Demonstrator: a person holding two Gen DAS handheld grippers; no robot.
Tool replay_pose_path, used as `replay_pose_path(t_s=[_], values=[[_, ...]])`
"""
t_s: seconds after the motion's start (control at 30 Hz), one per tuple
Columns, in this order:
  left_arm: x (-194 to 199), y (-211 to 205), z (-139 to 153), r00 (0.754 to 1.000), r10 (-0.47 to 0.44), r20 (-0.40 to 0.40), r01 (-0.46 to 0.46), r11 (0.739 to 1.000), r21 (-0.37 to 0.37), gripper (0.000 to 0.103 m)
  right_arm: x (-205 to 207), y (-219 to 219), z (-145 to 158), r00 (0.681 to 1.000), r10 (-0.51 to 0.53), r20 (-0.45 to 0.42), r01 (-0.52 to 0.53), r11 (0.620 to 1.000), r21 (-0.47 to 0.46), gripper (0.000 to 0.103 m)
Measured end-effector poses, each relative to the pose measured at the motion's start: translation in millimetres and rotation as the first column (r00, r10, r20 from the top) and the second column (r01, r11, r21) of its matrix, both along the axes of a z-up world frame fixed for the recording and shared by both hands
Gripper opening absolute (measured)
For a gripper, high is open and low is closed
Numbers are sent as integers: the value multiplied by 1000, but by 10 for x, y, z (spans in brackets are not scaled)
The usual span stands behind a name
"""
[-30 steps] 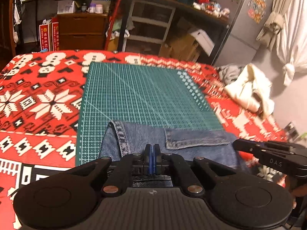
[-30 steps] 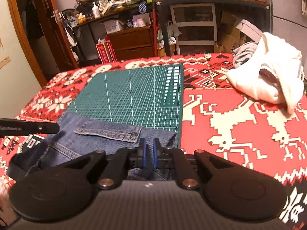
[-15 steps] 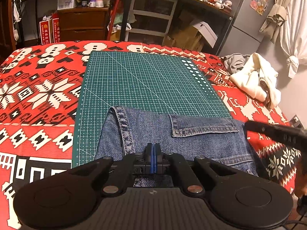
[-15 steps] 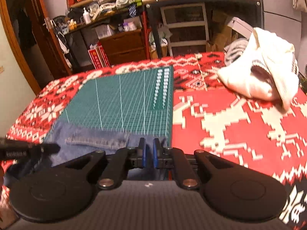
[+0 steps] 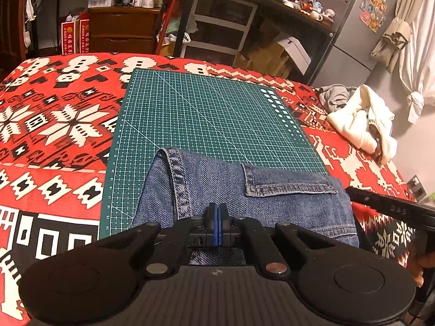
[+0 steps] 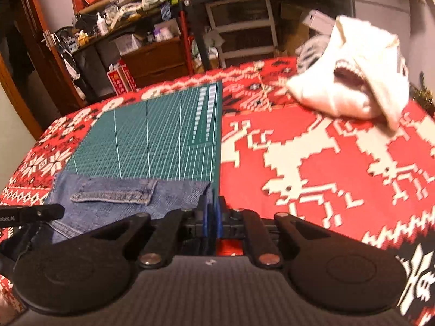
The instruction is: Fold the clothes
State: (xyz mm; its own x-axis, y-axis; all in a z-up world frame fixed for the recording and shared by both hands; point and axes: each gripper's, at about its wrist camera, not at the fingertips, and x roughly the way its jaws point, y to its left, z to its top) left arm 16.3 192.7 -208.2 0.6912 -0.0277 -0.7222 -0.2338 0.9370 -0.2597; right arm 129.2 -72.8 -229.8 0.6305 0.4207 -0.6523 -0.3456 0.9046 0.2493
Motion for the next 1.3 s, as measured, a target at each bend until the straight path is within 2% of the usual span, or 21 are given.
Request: replay_pose_path(t_s=[0.13, 0.23, 0.37, 0.47, 0.7, 0.83, 0.97, 1.07, 1.2, 1.3], values=[[20, 12, 89, 1000, 7, 7, -7, 1000, -12, 3, -67, 93, 167, 997, 35, 62, -34, 999, -13, 7], [96, 39, 164, 1000, 11, 10, -11, 1000, 3, 4, -66, 188, 223, 996, 65, 65, -66, 998, 8, 7], [262, 156, 208, 999, 38, 14, -38, 999, 34, 4, -21, 293, 137, 997, 79, 24, -78, 997, -15, 7], [413, 243, 162, 998, 54, -32, -52, 996, 70, 3, -27, 273, 48, 997, 78, 6, -78, 997, -8, 7], [401, 223, 92, 999, 38, -39, -33, 991, 130, 3, -144, 179, -68, 996, 83, 18, -83, 996, -11, 7], [327, 336, 82, 996, 84, -25, -82, 993, 83, 3, -202, 95, -63, 997, 81, -1, -81, 997, -6, 8], [202, 453, 127, 989, 150, -15, -149, 986, 77, 3, -309, 14, -3, 998, 58, -1, -58, 998, -17, 9], [44, 512, 200, 988, 154, 32, -154, 988, -11, 3, -380, 13, 82, 997, 75, 25, -76, 997, 4, 9], [-66, 364, 348, 989, 106, 100, -100, 993, -56, 3, -410, 234, 183, 987, 147, 62, -147, 989, -10, 9], [-32, 163, 347, 993, 30, 117, -19, 995, -95, 3, -398, 450, 197, 978, 198, 67, -197, 980, -19, 9]])
